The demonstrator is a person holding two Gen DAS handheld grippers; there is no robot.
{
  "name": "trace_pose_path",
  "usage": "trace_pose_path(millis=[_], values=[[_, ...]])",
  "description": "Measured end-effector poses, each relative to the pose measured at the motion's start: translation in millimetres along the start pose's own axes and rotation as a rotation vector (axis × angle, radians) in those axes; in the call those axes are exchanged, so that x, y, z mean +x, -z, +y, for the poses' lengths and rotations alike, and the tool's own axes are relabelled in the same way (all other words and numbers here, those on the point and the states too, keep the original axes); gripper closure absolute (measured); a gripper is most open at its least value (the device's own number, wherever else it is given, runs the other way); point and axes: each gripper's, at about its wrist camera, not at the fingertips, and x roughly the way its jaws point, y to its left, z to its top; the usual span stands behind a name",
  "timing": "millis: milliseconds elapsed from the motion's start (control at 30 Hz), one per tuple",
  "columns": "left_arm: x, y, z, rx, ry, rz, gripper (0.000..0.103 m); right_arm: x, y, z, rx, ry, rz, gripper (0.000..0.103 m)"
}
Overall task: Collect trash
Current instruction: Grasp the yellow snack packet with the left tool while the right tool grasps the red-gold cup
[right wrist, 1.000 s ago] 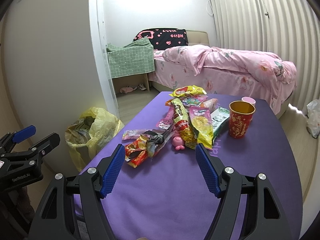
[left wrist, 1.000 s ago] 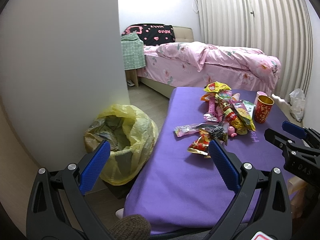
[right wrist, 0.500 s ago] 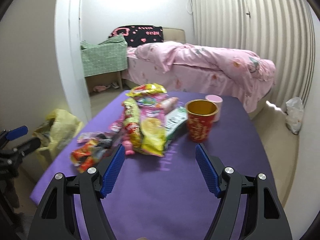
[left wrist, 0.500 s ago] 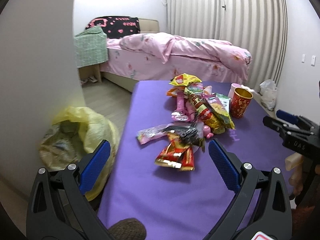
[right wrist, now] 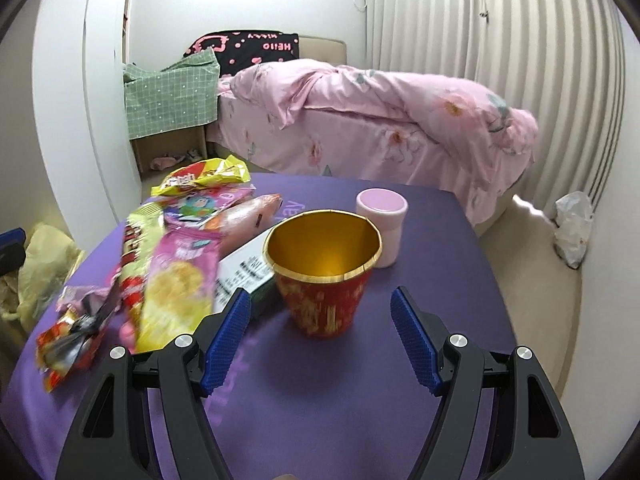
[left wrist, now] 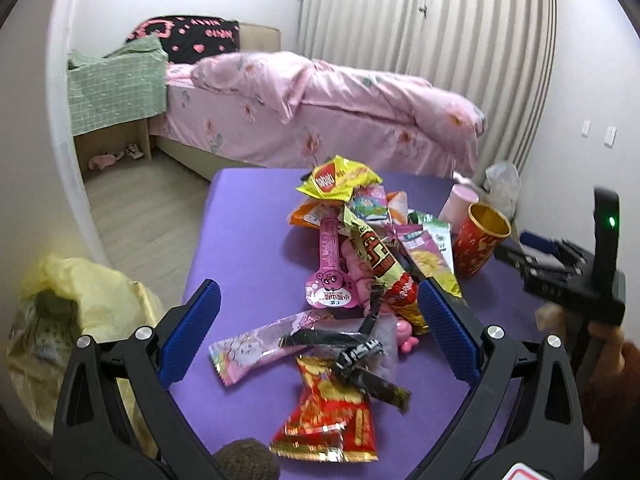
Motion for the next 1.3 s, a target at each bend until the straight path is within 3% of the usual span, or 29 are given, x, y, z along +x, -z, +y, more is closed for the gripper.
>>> trace_pose_path(millis=[233, 300, 400, 533, 700, 833, 900, 967, 1000, 1067, 1167, 1300], values=[[28.6, -25.7, 14.3, 0.017, 0.018, 0.016, 0.009, 46.6, -21.2, 2.9, -0.073, 0.038, 0.024, 0.034], [37.2, -38.6, 16.5, 0.028, 0.05, 0.009, 0.009, 49.0, -26.2, -0.9, -0.063, 0.016, 0.03, 0.042], [54.9, -59.5, 16.0, 0.043, 0.102, 0.008, 0.011, 40.7, -31.3, -9.5, -0.015, -0.027, 0.021, 0.047], [93.2, -88.9, 18.1, 0.034, 0.141, 0.016, 0.017, 25.1, -29.6, -14.5, 0.015, 0.007, 0.021, 0.048], [153.7, -119.4, 23.8, -0.023, 0.172, 0.093, 0.026, 9.2, -20.0, -21.1, 0.043, 0.021, 0.038, 0.048], [188.4, -134.3, 19.7, -0.01, 0.192, 0.151, 0.029, 2.7, -13.1, -22.8, 0.042, 0.039, 0.042, 0.048], [198.7, -133.8, 15.9, 0.006, 0.193, 0.186, 0.038, 1.9, -9.9, -22.3, 0.035, 0.048, 0.047, 0.048], [209.7, -130.5, 10.6, 0.024, 0.195, 0.243, 0.06, 1.3, -7.5, -23.8, 0.045, 0.041, 0.053, 0.048], [212.4, -127.2, 8.3, 0.033, 0.197, 0.266, 0.066, 0.8, -6.8, -23.8, 0.049, 0.04, 0.053, 0.048], [206.1, -120.8, 5.5, 0.051, 0.177, 0.262, 0.085, -2.0, -5.4, -24.3, 0.053, 0.043, 0.047, 0.048], [184.4, -113.8, 1.8, 0.064, 0.204, 0.234, 0.096, -4.9, -4.8, -24.3, 0.058, 0.041, 0.042, 0.048], [155.7, -110.3, -1.8, 0.058, 0.23, 0.202, 0.097, -7.8, -6.5, -22.8, 0.066, 0.032, 0.036, 0.048]])
